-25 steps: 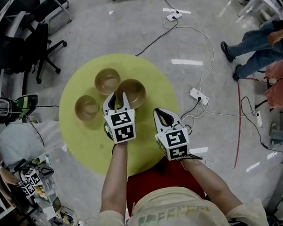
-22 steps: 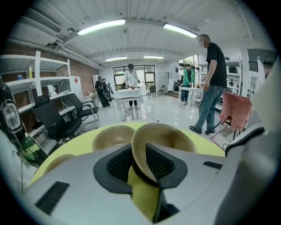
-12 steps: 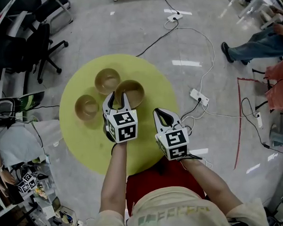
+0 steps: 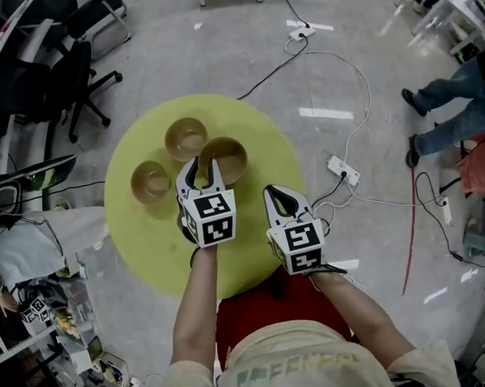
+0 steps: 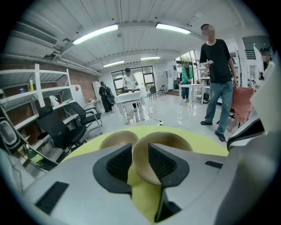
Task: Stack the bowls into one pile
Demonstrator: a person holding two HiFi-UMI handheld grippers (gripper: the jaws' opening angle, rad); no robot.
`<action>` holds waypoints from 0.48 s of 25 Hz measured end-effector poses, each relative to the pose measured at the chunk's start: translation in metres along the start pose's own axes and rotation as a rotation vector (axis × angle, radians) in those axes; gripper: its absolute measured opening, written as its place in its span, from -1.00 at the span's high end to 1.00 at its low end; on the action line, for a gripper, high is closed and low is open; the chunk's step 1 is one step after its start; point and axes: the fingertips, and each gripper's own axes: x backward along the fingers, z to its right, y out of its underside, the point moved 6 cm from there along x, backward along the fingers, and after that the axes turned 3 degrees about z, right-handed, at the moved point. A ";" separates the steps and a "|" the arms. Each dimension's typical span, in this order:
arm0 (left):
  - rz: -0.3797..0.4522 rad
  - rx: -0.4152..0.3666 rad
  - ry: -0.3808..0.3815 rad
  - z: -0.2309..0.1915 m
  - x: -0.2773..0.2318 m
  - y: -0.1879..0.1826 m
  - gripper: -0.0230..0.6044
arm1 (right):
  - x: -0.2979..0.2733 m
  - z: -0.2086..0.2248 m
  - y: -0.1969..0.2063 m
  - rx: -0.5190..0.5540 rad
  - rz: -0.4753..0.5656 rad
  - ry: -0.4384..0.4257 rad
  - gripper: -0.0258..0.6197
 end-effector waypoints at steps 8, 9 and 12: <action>0.040 0.042 0.029 0.007 0.018 -0.009 0.58 | 0.014 0.002 0.001 0.002 0.026 -0.006 0.81; 0.045 0.048 0.028 0.008 0.021 -0.011 0.62 | 0.016 0.003 0.001 0.000 0.030 -0.006 0.81; 0.055 0.062 0.018 0.006 0.033 -0.017 0.72 | 0.022 0.004 -0.002 0.000 0.050 -0.007 0.81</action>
